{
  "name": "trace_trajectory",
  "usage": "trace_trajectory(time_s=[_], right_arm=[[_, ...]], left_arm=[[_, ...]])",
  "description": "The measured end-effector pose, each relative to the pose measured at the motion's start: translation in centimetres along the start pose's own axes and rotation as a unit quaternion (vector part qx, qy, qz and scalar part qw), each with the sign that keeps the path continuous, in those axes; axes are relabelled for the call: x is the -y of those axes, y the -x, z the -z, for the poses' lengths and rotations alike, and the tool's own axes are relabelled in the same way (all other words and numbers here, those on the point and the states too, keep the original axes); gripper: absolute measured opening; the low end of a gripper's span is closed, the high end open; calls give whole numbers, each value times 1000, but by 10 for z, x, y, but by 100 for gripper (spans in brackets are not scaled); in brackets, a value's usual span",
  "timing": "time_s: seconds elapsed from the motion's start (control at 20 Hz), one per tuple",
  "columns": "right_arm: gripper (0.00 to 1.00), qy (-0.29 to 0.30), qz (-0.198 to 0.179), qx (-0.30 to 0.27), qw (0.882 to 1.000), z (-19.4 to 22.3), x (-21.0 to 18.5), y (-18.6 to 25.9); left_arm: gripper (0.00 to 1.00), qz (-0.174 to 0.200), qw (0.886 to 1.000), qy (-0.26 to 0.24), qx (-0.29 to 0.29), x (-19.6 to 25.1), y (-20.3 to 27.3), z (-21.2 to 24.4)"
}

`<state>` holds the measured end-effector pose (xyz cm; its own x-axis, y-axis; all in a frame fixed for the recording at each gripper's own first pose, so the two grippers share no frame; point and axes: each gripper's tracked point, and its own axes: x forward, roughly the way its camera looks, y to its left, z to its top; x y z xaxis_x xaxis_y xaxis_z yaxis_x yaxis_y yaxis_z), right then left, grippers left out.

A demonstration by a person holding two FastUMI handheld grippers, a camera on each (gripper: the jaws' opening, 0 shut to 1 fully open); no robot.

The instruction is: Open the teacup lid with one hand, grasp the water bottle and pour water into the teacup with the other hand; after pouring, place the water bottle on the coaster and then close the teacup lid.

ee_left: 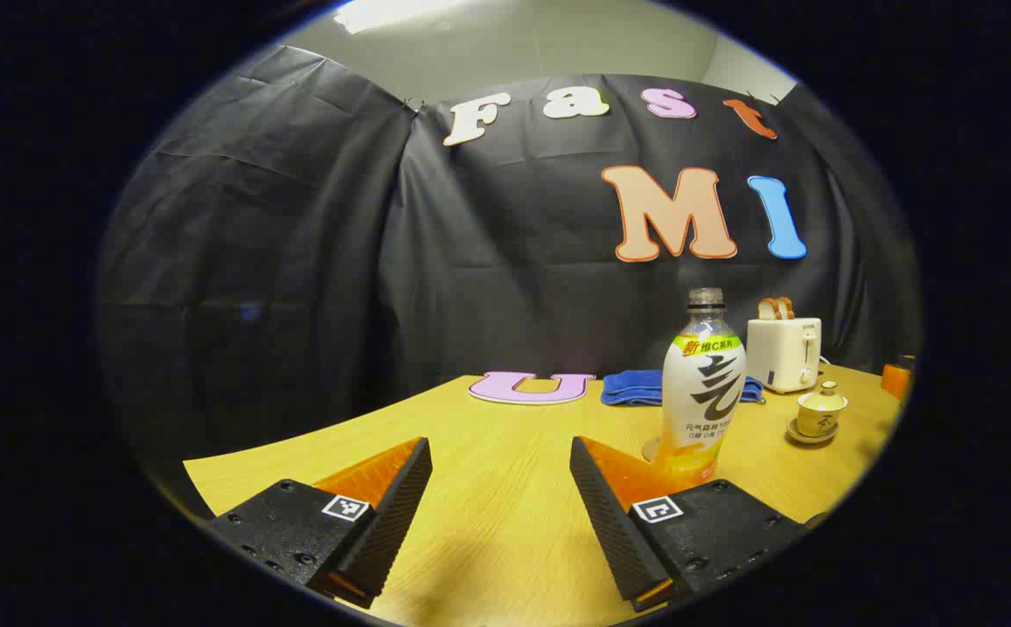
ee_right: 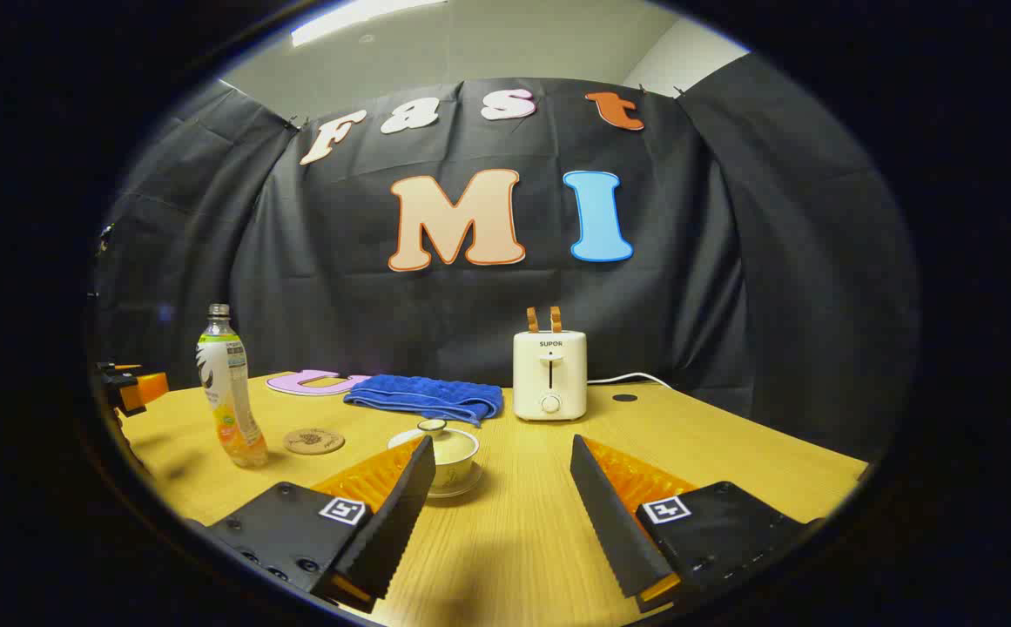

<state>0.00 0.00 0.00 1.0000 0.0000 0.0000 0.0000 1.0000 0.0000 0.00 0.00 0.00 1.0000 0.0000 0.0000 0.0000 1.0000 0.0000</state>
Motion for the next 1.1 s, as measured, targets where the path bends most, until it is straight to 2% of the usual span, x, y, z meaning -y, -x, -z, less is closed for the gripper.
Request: trace_trajectory(time_s=[0.2,0.4,0.95,1.1], right_arm=[[98,0,6,1,1000,-1,2,0],[98,0,1,1,1000,-1,1,1],[98,-1,-15,-1,1000,0,-2,-2],[98,-1,-37,-3,999,1,-12,-6]], left_arm=[[93,11,1000,-1,0,6,-2,3],[93,36,999,0,1,16,-4,4],[93,28,1000,0,2,13,-6,6],[93,25,1000,0,2,12,-5,5]])
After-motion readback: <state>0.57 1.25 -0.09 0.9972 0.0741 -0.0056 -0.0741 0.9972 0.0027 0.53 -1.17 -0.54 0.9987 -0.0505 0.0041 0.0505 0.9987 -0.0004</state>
